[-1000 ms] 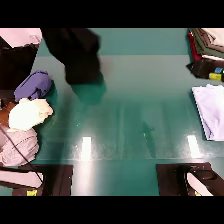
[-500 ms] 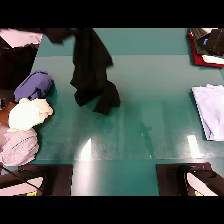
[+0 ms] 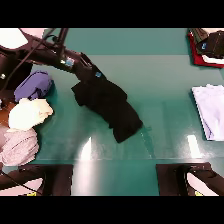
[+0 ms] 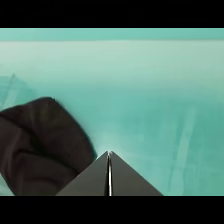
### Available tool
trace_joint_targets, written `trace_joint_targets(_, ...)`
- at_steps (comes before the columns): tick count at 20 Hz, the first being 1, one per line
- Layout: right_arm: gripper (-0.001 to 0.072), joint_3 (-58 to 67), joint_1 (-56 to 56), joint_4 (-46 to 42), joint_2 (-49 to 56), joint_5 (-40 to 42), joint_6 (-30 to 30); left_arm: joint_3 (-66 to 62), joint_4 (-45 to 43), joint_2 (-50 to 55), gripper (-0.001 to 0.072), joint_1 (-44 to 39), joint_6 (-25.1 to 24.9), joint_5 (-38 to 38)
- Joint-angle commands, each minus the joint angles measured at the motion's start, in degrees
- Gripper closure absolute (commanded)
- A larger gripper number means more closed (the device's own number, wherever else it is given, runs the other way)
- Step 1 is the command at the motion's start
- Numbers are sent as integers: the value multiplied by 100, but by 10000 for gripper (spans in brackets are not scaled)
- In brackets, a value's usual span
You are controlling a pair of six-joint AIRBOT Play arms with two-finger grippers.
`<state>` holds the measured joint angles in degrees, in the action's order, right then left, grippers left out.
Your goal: Fold the shirts.
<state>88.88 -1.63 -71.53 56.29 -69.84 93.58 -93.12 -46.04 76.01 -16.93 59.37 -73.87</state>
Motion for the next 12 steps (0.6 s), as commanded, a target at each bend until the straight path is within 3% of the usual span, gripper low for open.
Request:
trace_joint_targets(1, 692, 9, -4, -4, 4, -262, 2, 20, -173, 0, 107, 848, 321, -516)
trace_joint_targets(6, 692, 4, -4, -2, 4, -328, 4, 1484, -540, 0, 107, 2273, 404, -382)
trace_joint_targets(9, 692, 2, -4, -2, 4, -328, 4, 2830, -415, 20, 107, 2789, 153, 348)
trace_joint_targets(12, 692, -4, -4, 2, 4, -330, 7, 3683, -4, 188, 107, 2778, -323, 1073)
